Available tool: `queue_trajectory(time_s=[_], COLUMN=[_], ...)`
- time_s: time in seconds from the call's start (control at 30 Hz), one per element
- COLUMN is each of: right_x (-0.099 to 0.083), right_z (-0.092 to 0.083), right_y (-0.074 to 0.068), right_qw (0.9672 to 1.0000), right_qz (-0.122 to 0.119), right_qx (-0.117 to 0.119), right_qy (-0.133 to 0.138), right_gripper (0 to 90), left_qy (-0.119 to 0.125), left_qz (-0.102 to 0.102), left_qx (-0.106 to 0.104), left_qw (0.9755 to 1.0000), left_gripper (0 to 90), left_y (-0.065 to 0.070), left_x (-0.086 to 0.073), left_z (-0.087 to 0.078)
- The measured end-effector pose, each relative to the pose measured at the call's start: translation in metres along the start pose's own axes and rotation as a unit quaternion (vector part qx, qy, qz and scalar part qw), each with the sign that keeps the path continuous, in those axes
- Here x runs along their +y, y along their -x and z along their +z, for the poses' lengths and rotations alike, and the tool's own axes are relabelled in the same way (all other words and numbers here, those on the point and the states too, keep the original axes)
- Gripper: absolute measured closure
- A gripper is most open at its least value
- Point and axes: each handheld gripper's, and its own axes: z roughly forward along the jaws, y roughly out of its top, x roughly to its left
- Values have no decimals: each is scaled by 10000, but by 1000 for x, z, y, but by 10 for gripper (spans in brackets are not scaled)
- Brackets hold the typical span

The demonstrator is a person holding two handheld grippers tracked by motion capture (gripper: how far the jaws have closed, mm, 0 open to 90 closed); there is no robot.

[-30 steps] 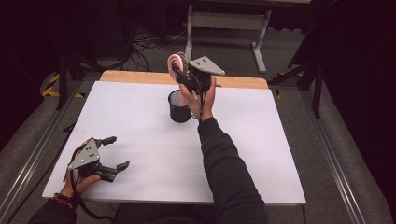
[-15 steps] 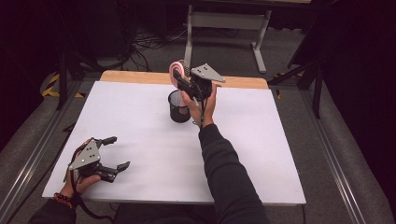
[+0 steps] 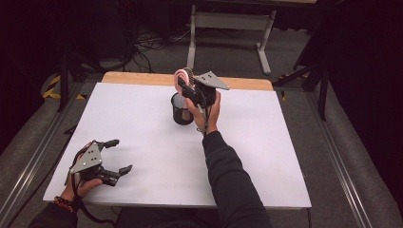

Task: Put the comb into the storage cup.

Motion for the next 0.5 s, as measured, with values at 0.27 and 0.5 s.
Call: queue_trajectory(time_s=[0.27,0.5], right_x=[-7,-11], right_z=[-1,0], right_y=[4,6], right_qw=[9999,9999], right_qz=[75,69], right_qx=[-37,-56], right_qy=[-56,-107], right_gripper=[627,627], left_qy=[1,5], left_qz=[-8,-2], left_qx=[3,-1], left_qw=[10000,10000], left_gripper=[40,40], left_y=[0,0], left_x=[0,0], left_z=[1,0])
